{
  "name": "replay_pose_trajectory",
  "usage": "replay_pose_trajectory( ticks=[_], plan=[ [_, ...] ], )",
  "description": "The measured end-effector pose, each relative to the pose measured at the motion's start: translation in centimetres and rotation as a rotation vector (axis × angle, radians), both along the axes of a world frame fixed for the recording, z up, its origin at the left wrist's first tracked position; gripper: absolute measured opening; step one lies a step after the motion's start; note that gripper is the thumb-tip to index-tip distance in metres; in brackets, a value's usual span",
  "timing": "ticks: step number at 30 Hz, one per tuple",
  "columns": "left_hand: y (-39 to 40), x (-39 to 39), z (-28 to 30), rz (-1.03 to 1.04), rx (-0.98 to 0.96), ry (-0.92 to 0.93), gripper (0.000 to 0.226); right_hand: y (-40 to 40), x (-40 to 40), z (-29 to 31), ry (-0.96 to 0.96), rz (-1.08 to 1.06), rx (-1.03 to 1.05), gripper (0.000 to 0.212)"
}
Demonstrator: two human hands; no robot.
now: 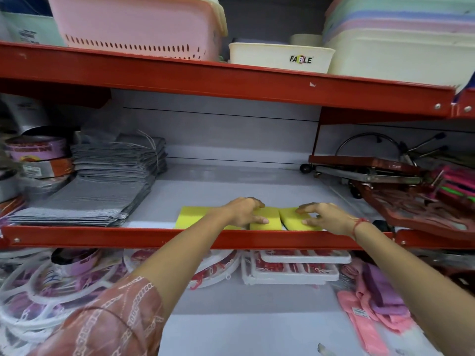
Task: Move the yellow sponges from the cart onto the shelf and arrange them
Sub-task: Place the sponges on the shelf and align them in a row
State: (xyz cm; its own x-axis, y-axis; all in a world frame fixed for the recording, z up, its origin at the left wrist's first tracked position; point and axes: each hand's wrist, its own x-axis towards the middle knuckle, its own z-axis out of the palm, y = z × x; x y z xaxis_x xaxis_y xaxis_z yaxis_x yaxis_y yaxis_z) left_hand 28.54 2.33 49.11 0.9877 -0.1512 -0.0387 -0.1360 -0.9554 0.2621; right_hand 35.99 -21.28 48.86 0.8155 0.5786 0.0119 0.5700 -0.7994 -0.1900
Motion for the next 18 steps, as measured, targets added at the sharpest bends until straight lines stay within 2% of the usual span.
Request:
replay_pose_trajectory(
  ticks=[4,18],
  plan=[
    [-0.4,0.6,-0.4,0.005,0.04,0.047,0.068,0.1,-0.2,-0.2,-0.01,0.031,-0.014,0.041],
    [0.4,0.7,-1.0,0.011,0.037,0.014,0.069,1.5,-1.4,-0.5,-0.074,0.033,0.003,0.04]
  ],
)
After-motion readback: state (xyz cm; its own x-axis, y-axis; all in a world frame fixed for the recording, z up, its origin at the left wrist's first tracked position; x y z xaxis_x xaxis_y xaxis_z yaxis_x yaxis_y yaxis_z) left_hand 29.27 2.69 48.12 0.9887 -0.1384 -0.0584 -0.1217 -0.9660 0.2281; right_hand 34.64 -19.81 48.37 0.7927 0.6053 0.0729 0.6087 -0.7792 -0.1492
